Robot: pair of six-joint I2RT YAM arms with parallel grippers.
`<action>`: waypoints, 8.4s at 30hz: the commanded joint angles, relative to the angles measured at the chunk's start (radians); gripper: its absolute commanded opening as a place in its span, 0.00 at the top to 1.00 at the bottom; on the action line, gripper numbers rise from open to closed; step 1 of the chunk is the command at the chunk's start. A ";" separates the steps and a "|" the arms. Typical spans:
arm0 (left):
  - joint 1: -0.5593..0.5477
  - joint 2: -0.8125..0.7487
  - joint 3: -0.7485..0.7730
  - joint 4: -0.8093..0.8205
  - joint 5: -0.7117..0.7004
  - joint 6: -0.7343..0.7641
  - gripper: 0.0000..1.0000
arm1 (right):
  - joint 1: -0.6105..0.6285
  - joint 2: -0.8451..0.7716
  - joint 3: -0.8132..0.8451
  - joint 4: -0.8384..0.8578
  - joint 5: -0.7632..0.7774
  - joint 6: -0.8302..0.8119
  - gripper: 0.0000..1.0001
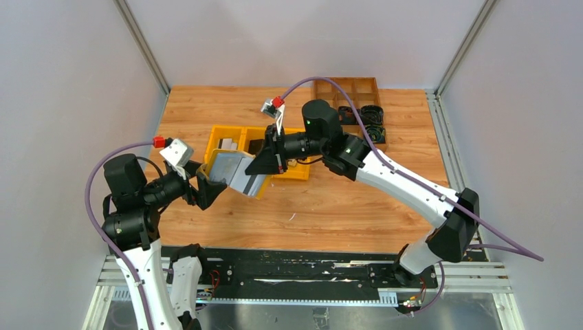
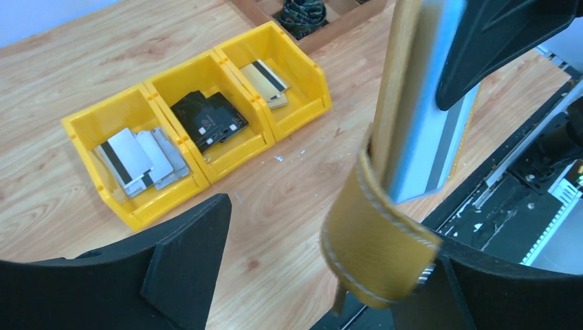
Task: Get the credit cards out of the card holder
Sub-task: Remove the credit card from the card holder, then place the credit card in the storage box, then move the storage box to the center of the board.
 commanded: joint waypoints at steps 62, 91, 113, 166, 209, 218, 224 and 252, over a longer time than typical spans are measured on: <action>0.001 0.180 0.213 -0.007 0.300 -0.399 1.00 | -0.106 -0.177 -0.106 0.064 0.079 0.022 0.41; 0.001 0.027 -0.107 0.898 0.254 -1.289 1.00 | 0.023 -0.053 -0.314 0.734 0.138 0.583 0.41; 0.001 -0.018 -0.166 0.948 0.240 -1.357 1.00 | 0.013 0.079 -0.294 1.218 0.075 0.887 0.72; 0.001 0.157 0.131 0.864 0.492 -1.134 1.00 | -0.113 0.317 -0.115 0.406 0.360 0.418 1.00; 0.001 0.154 0.135 0.714 0.384 -0.900 1.00 | -0.031 0.591 0.286 0.183 0.688 0.105 0.44; 0.001 0.129 0.153 0.573 0.327 -0.760 1.00 | -0.051 0.508 0.085 0.019 0.923 -0.010 0.40; 0.001 0.121 0.137 0.542 0.321 -0.726 1.00 | -0.050 0.483 0.020 -0.006 0.996 -0.035 0.46; 0.001 0.097 0.080 0.509 0.322 -0.653 1.00 | -0.109 0.224 -0.058 0.101 0.706 -0.056 0.30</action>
